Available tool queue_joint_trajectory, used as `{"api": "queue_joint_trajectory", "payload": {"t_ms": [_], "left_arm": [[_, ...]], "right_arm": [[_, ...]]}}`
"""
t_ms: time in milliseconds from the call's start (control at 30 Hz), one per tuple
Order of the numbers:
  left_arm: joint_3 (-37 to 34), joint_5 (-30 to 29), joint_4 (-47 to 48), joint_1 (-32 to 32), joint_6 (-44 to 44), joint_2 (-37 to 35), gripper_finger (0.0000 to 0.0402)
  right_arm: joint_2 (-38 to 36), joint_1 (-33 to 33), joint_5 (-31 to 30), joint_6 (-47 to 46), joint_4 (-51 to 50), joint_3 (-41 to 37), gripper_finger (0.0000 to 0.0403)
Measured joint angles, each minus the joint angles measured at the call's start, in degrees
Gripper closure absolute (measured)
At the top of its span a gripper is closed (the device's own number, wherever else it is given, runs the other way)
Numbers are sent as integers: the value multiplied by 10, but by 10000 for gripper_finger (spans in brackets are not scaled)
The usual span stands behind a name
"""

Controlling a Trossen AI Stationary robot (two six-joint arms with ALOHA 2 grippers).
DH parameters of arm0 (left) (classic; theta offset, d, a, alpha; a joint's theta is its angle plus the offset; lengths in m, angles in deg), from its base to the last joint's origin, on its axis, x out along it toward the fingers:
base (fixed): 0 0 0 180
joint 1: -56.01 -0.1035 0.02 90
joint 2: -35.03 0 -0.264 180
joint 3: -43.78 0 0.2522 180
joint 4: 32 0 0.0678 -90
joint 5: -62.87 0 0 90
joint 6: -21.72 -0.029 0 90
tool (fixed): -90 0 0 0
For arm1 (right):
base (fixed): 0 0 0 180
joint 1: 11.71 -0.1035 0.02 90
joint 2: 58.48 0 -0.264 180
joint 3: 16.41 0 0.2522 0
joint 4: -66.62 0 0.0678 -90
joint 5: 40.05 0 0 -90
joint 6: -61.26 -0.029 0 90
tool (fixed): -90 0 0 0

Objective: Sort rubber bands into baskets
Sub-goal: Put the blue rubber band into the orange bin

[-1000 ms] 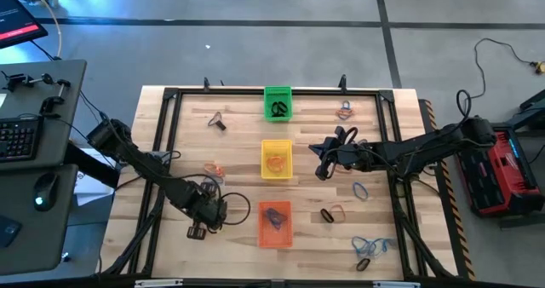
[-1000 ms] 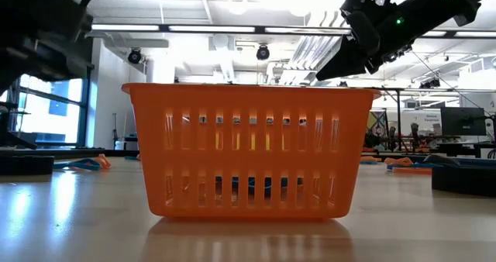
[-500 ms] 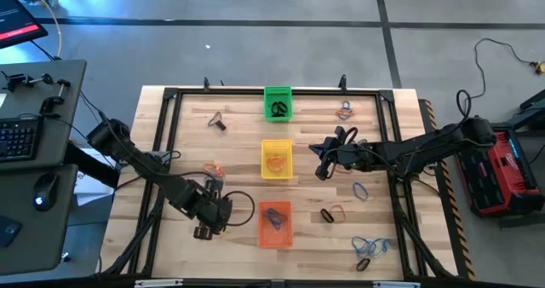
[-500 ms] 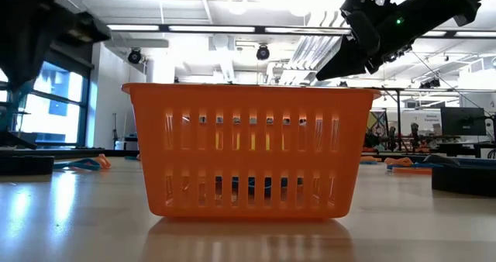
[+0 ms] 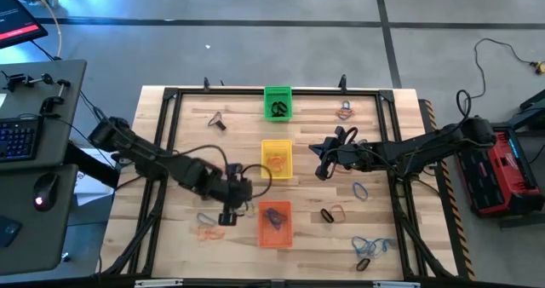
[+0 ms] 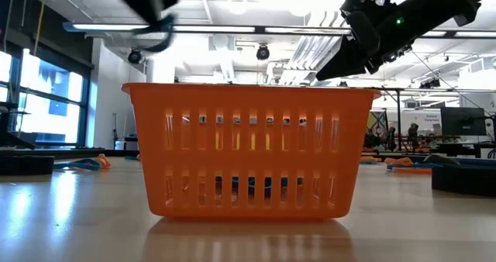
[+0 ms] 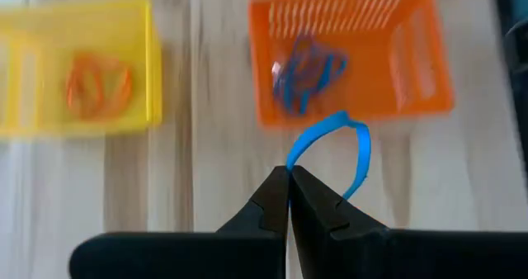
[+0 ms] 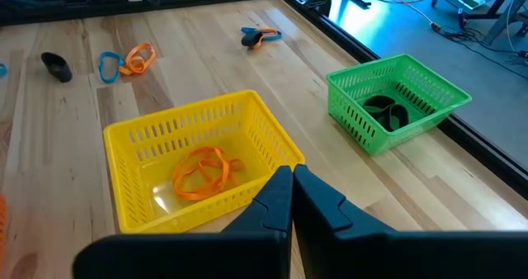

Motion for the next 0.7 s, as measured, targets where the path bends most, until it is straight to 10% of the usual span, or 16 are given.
{"api": "queue_joint_trajectory", "payload": {"t_ms": [700], "left_arm": [[118,132,-91,-73,-206,180,401]], "right_arm": [[11,0,0,-34,-22,0,403]]}}
